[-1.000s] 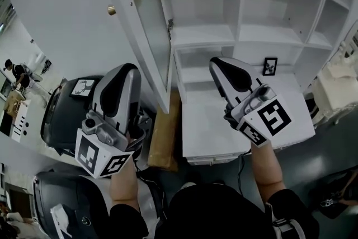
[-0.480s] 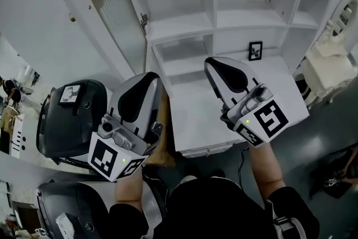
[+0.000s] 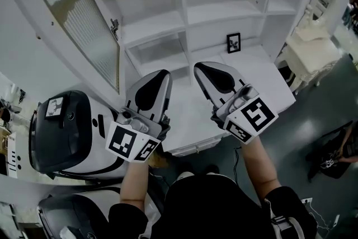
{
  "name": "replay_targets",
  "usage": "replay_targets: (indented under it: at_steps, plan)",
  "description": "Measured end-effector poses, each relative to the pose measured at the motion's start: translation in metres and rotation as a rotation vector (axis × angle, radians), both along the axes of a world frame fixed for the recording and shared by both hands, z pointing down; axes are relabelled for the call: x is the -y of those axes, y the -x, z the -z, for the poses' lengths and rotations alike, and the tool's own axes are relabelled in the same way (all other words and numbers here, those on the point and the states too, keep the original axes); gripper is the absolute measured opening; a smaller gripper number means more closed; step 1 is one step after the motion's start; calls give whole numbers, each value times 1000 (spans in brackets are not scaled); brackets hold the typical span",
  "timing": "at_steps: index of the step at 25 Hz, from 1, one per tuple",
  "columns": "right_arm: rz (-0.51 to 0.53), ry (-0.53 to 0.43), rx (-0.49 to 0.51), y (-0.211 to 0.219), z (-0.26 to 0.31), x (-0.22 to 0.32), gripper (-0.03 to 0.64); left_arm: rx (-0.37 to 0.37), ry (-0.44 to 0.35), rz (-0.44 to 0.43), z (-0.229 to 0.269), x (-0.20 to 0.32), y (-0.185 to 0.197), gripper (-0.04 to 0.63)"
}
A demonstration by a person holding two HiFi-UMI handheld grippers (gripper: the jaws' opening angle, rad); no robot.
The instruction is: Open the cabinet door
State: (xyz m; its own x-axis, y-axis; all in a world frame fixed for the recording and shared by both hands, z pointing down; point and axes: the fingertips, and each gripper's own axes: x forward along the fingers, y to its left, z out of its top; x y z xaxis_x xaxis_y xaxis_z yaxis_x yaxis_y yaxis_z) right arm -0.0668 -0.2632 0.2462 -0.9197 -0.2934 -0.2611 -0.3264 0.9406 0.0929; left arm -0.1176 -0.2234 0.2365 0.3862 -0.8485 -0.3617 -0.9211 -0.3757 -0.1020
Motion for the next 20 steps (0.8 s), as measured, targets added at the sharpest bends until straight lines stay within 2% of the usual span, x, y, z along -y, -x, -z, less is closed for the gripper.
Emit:
replay_targets:
  at_steps: [5, 10, 20]
  plan:
    - [-50, 16, -30, -9, -19, 12, 17, -14, 66, -3, -25, 27, -3, 29]
    - [-88, 36, -41, -17, -33, 23, 17, 2, 106, 11, -43, 45, -7, 29]
    - [-141, 32, -49, -18, -44, 37, 15, 23, 146, 24, -59, 60, -4, 29]
